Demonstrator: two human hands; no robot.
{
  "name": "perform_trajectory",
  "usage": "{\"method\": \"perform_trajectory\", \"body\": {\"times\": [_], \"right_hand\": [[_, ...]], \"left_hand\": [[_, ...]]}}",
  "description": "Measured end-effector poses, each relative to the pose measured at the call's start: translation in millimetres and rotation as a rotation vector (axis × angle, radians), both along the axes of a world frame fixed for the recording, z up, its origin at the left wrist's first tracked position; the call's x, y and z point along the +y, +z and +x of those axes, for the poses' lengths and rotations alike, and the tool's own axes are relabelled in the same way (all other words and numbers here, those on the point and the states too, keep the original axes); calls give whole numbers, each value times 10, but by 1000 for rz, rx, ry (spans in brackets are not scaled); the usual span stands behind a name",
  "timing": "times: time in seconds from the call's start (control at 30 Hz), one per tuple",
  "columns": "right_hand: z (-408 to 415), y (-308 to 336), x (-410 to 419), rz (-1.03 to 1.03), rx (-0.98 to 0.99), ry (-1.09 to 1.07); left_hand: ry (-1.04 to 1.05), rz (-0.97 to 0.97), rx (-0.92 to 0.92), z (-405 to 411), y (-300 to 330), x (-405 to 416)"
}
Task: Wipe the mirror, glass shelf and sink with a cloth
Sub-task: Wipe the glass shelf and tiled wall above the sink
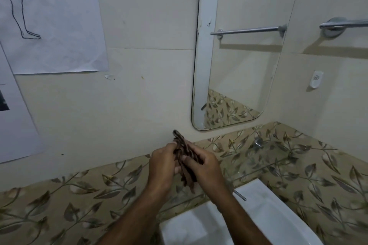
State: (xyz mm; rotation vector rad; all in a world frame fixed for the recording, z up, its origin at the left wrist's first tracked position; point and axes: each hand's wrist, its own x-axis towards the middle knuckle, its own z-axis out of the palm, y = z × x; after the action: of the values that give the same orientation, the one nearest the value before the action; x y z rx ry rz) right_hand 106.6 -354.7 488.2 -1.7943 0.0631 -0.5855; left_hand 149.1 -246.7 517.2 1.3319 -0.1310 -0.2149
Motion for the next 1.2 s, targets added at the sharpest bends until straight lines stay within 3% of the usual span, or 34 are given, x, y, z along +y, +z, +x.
{"method": "perform_trajectory", "body": {"times": [0.13, 0.2, 0.37, 0.5, 0.63, 1.0, 1.2], "right_hand": [[4, 32, -70, -273, -98, -39], [97, -7, -183, -442, -170, -162], [347, 110, -294, -500, -388, -436], [594, 375, -427, -657, -542, -691], [880, 444, -524, -823, -551, -696], [804, -390, -998, -854, -379, -538], [689, -504, -1412, -638, -228, -592]], "left_hand": [[-52, 73, -60, 76, 98, -23], [-99, 87, -101, 103, 157, -30], [-244, 277, -459, 195, 325, -76], [-68, 363, -673, 263, 487, -139], [98, 477, -761, 385, 467, -176], [190, 654, -949, 605, 220, -337], [172, 631, -983, 659, 159, -375]]}}
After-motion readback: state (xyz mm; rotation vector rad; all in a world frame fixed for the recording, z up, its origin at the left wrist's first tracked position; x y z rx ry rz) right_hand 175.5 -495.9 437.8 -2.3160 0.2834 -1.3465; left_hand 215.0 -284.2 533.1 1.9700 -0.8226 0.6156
